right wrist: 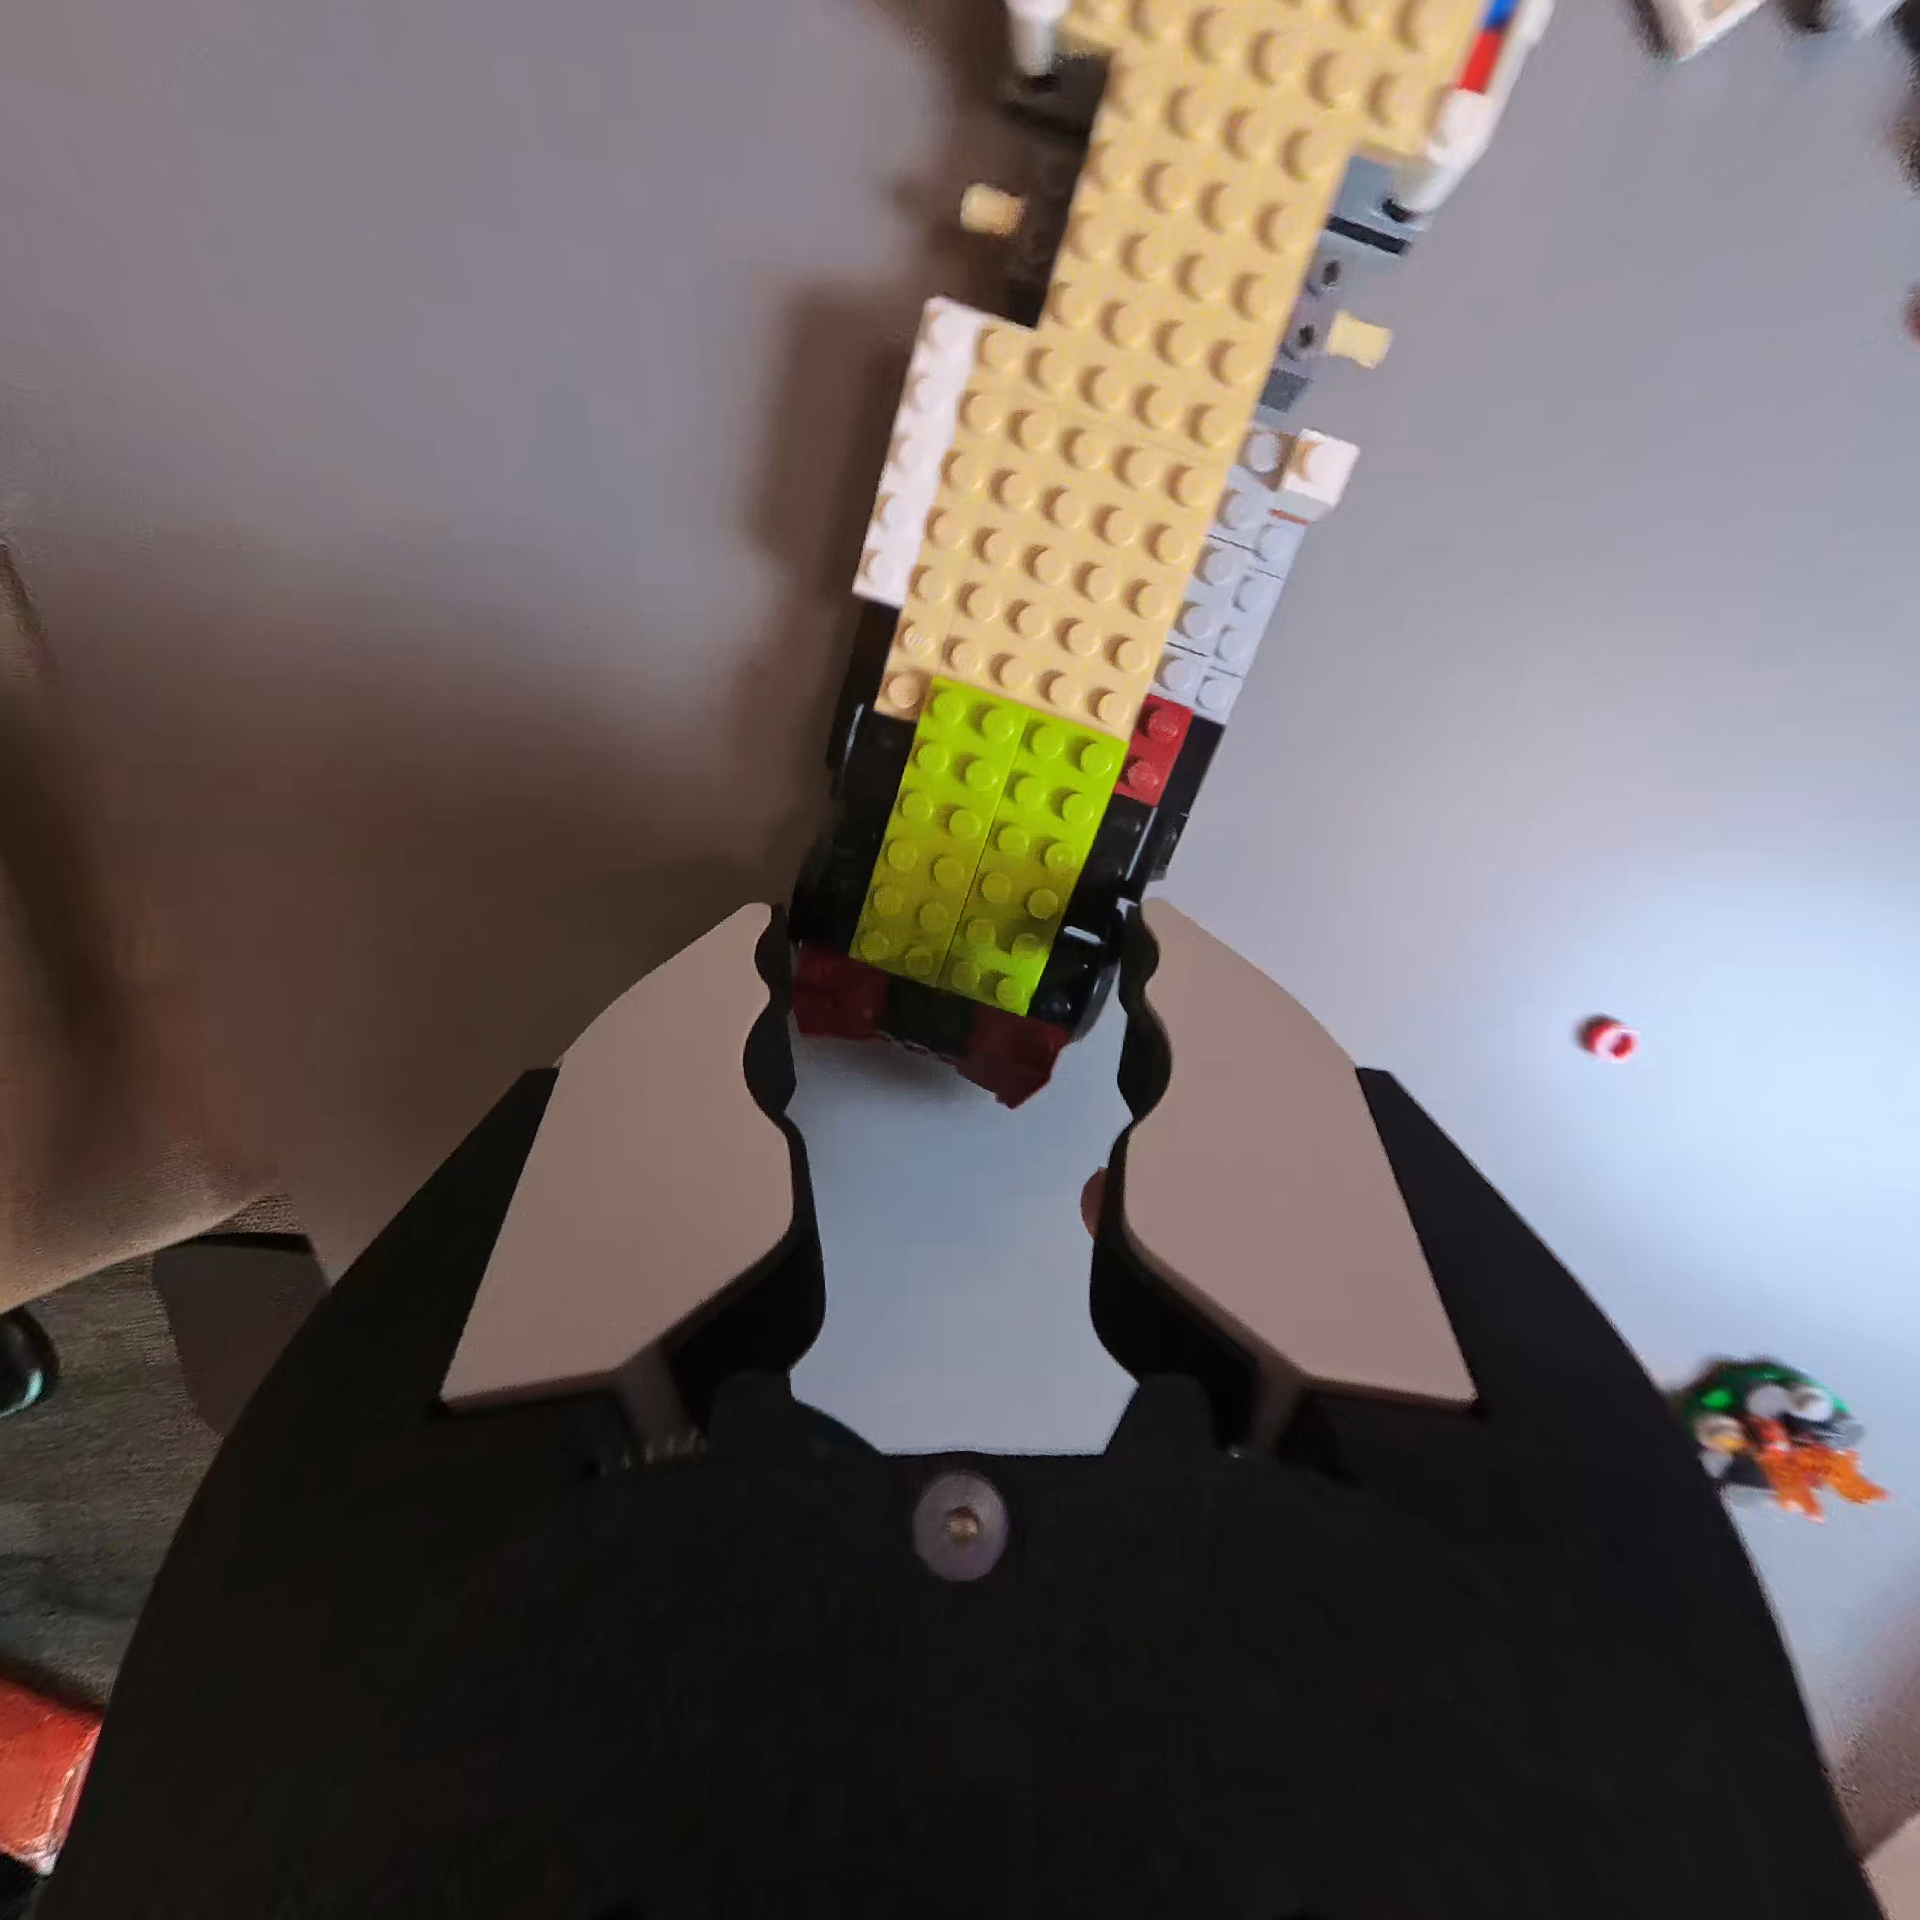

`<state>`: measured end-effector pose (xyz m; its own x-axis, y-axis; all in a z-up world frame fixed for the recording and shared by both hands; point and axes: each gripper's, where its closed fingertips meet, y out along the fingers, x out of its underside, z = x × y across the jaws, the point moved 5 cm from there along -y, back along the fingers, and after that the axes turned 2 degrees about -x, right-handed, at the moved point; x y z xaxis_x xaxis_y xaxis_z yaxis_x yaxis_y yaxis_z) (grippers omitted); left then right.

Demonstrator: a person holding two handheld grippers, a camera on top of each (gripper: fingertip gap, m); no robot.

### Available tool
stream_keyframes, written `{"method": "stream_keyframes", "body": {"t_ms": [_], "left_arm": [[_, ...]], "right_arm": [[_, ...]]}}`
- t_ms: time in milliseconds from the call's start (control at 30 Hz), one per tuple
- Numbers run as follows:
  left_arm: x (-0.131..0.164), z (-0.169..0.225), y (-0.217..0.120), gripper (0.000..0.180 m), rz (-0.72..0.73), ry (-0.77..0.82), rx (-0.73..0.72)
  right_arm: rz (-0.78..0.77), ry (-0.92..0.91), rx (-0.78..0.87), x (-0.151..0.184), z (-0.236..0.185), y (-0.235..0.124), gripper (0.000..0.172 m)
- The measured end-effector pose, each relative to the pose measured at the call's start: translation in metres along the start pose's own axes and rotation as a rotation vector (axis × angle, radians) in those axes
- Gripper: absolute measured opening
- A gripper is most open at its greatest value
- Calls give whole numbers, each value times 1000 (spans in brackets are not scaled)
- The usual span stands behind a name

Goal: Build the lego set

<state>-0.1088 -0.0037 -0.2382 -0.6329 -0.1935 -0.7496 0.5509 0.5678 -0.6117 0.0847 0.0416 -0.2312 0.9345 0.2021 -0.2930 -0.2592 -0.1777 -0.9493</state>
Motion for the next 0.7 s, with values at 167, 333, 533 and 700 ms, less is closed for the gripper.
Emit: {"method": "stream_keyframes", "body": {"t_ms": [167, 333, 533, 700], "left_arm": [[-4, 8, -8, 45, 14, 15, 23], [-2, 22, -5, 40, -35, 24, 84], [-1, 12, 9, 36, -47, 12, -28], [-6, -10, 10, 34, -10, -70, -169]], "right_arm": [[25, -7, -9, -3, -39, 5, 62], [79, 81, 43, -4, -50, 3, 67], [138, 118, 40, 10, -61, -4, 68], [214, 96, 1, 10, -80, 0, 53]]}}
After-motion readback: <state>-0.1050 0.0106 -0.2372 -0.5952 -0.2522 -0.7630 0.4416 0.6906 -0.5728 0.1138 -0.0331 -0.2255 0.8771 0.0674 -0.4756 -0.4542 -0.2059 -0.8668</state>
